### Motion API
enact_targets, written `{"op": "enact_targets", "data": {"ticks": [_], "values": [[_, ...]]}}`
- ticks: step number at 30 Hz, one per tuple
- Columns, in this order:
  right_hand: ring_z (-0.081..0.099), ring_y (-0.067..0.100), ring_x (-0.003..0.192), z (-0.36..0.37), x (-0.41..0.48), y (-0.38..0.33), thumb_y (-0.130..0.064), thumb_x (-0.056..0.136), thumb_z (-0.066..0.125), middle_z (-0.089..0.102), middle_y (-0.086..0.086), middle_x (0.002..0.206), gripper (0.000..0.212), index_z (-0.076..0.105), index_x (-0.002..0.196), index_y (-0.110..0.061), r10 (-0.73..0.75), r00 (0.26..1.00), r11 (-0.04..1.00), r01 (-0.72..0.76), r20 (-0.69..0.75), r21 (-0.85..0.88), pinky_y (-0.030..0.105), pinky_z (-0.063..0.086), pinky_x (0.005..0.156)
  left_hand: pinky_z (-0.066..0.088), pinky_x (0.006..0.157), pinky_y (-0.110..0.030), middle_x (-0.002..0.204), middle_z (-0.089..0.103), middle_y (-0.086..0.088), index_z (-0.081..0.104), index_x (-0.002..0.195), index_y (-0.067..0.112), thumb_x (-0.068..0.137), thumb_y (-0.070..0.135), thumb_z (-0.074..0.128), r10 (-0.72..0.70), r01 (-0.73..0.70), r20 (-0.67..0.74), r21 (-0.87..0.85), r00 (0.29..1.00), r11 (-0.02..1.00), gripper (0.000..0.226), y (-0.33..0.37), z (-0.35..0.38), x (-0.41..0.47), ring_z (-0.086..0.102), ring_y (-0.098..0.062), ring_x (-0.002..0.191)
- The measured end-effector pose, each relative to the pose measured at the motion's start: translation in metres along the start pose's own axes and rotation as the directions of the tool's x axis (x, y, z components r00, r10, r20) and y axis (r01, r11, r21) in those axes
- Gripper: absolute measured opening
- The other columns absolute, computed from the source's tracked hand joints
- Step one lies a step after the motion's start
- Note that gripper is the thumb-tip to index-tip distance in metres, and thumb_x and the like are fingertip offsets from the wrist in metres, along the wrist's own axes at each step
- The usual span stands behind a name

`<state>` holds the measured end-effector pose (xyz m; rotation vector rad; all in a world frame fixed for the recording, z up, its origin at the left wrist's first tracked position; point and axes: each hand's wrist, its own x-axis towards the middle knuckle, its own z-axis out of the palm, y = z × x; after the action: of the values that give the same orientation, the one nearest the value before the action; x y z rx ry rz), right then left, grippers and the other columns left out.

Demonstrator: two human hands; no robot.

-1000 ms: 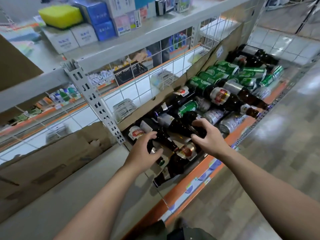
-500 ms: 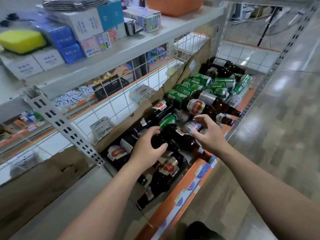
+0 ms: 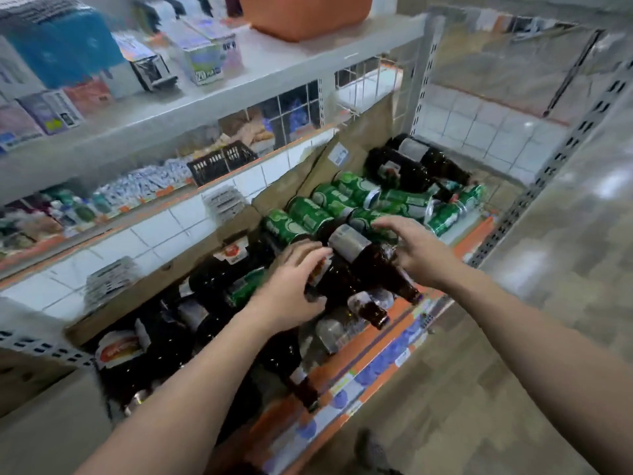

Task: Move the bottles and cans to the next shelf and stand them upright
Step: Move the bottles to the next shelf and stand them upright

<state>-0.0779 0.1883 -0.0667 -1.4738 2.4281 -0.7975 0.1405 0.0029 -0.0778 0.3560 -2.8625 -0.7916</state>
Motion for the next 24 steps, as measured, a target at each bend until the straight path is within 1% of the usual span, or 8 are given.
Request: {"op": "enact_targets", "data": {"ticks": [1, 3, 6, 9, 12, 14, 20, 24], "values": [[0.046, 0.025, 0.141, -0.006, 0.009, 0.011, 0.014, 0.077, 0.056, 0.049, 0.004, 0.154, 0.08, 0.052, 0.147, -0.023, -0.127, 0.99, 0.978, 0.135, 0.06, -0.156, 0.035, 0.038, 0.117, 0.023, 0.125, -0.032, 0.159, 0.033, 0.003, 0.037, 0.153, 0.03, 0.078, 0.033, 0.074, 0.008, -0.014, 0.058, 0.098, 0.998, 0.995, 0.084, 0.001, 0.002, 0.007, 0.023, -0.016, 0.151], [0.039, 0.026, 0.147, -0.014, 0.024, 0.031, 0.014, 0.074, 0.061, 0.038, 0.003, 0.162, 0.094, 0.04, 0.156, -0.028, -0.335, 0.911, 0.813, 0.409, 0.241, -0.415, 0.04, 0.035, 0.118, 0.015, 0.126, -0.031, 0.164, 0.023, 0.006, 0.028, 0.156, 0.035, 0.077, 0.036, 0.073, -0.011, -0.03, 0.161, 0.248, 0.987, 0.968, 0.09, 0.002, 0.007, 0.018, 0.014, -0.017, 0.154], [0.012, 0.021, 0.158, -0.012, 0.038, 0.049, -0.005, 0.09, 0.06, 0.011, -0.002, 0.172, 0.094, 0.01, 0.162, -0.037, -0.358, 0.802, 0.636, 0.584, 0.478, -0.505, 0.041, 0.019, 0.126, 0.011, 0.127, -0.047, 0.164, 0.022, 0.002, 0.027, 0.154, 0.036, 0.074, 0.047, 0.07, 0.015, -0.109, 0.213, 0.441, 0.977, 0.891, 0.092, 0.002, 0.014, 0.029, 0.012, -0.024, 0.155], [0.014, 0.023, 0.158, -0.002, 0.048, 0.056, -0.005, 0.088, 0.057, 0.016, 0.003, 0.171, 0.093, 0.008, 0.163, -0.03, -0.476, 0.733, 0.531, 0.68, 0.486, -0.506, 0.049, 0.027, 0.123, 0.008, 0.127, -0.049, 0.162, 0.024, -0.001, 0.028, 0.152, 0.031, 0.067, 0.051, 0.073, 0.001, -0.115, 0.225, 0.494, 0.974, 0.862, 0.098, 0.0, 0.017, 0.038, 0.014, -0.026, 0.154], [0.024, 0.027, 0.155, 0.008, 0.053, 0.055, -0.008, 0.093, 0.044, 0.023, 0.011, 0.169, 0.075, 0.021, 0.163, -0.02, -0.592, 0.651, 0.451, 0.756, 0.475, -0.474, 0.048, 0.029, 0.123, 0.021, 0.123, -0.052, 0.156, 0.035, -0.005, 0.036, 0.151, 0.021, 0.057, 0.054, 0.075, 0.018, -0.137, 0.207, 0.577, 0.978, 0.805, 0.107, -0.002, 0.021, 0.043, 0.027, -0.031, 0.148], [0.022, 0.026, 0.156, 0.016, 0.057, 0.053, -0.01, 0.096, 0.044, 0.02, 0.012, 0.169, 0.069, 0.025, 0.162, -0.018, -0.644, 0.62, 0.416, 0.775, 0.448, -0.476, 0.048, 0.026, 0.124, 0.03, 0.119, -0.054, 0.15, 0.045, -0.008, 0.044, 0.146, 0.016, 0.053, 0.054, 0.076, 0.062, -0.153, 0.175, 0.577, 0.983, 0.802, 0.106, -0.003, 0.022, 0.044, 0.036, -0.033, 0.143], [0.013, 0.025, 0.158, 0.026, 0.063, 0.063, -0.012, 0.099, 0.044, 0.012, 0.01, 0.171, 0.065, 0.027, 0.161, -0.021, -0.704, 0.583, 0.407, 0.799, 0.406, -0.442, 0.047, 0.021, 0.126, 0.032, 0.118, -0.057, 0.151, 0.047, -0.009, 0.048, 0.146, 0.015, 0.056, 0.051, 0.082, 0.137, -0.207, 0.169, 0.529, 0.976, 0.823, 0.102, -0.01, 0.019, 0.042, 0.037, -0.036, 0.143], [0.019, 0.029, 0.157, 0.024, 0.066, 0.064, -0.012, 0.094, 0.058, 0.019, 0.016, 0.169, 0.062, 0.04, 0.153, -0.021, -0.729, 0.552, 0.386, 0.82, 0.404, -0.423, 0.05, 0.025, 0.124, 0.028, 0.121, -0.056, 0.155, 0.044, -0.008, 0.046, 0.149, 0.015, 0.06, 0.045, 0.085, 0.145, -0.196, 0.142, 0.477, 0.979, 0.857, 0.102, -0.014, 0.02, 0.04, 0.034, -0.034, 0.147]]}}
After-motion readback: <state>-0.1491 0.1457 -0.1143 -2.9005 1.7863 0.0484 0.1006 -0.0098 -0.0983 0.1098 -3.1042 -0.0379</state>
